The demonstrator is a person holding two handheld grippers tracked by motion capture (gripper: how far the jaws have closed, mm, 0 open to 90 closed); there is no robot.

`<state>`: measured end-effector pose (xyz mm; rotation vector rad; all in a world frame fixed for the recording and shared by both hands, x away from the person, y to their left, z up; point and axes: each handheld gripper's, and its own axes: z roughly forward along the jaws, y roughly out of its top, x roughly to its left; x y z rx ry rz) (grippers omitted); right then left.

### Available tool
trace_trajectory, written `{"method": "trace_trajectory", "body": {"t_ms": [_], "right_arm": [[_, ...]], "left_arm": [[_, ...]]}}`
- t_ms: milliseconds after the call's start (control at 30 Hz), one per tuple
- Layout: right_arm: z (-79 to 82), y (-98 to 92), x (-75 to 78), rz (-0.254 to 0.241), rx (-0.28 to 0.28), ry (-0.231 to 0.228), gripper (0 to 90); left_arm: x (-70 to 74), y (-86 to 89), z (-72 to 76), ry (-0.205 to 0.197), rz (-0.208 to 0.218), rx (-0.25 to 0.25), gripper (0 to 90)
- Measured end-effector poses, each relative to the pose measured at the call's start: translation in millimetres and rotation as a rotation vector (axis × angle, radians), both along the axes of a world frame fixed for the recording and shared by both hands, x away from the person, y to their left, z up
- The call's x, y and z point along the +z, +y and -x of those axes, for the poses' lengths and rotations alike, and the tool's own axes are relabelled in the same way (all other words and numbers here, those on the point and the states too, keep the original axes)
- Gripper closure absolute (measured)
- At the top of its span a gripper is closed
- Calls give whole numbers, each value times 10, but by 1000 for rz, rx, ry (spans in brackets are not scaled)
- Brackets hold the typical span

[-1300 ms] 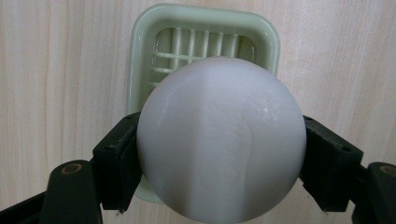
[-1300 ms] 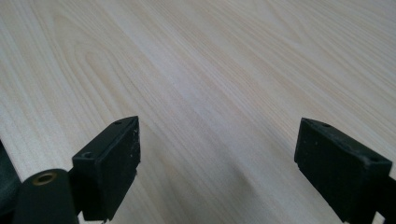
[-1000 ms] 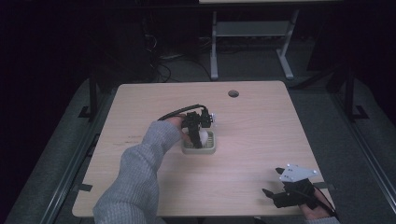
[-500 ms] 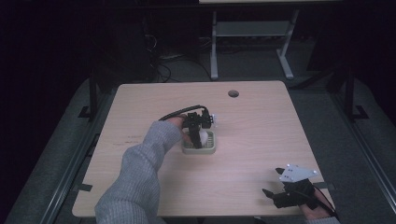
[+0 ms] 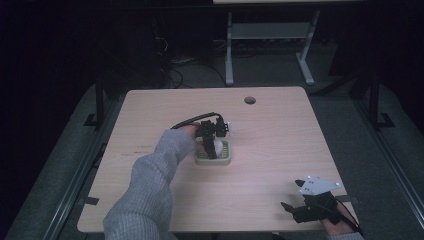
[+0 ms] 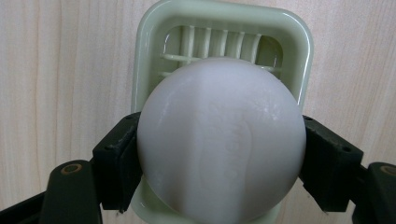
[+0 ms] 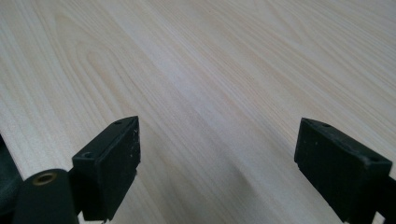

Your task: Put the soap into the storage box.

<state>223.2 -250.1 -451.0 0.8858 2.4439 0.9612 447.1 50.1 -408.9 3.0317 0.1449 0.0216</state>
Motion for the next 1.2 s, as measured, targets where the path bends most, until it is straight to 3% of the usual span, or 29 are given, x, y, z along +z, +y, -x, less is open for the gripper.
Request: {"method": "trace_trajectory", "body": {"t_ms": [667, 767, 933, 1200], "right_arm": [[0, 1, 1, -4, -3, 2, 139], [-3, 5, -4, -5, -4, 4, 139], [6, 13, 6, -1, 0, 3, 139], [0, 1, 1, 2, -2, 0, 139]], "left_arm": [[7, 22, -13, 13, 3, 7, 238], [57, 27, 0, 0, 34, 18, 227], [59, 47, 14, -3, 11, 22, 219], [118, 50, 66, -19, 23, 23, 210]]}}
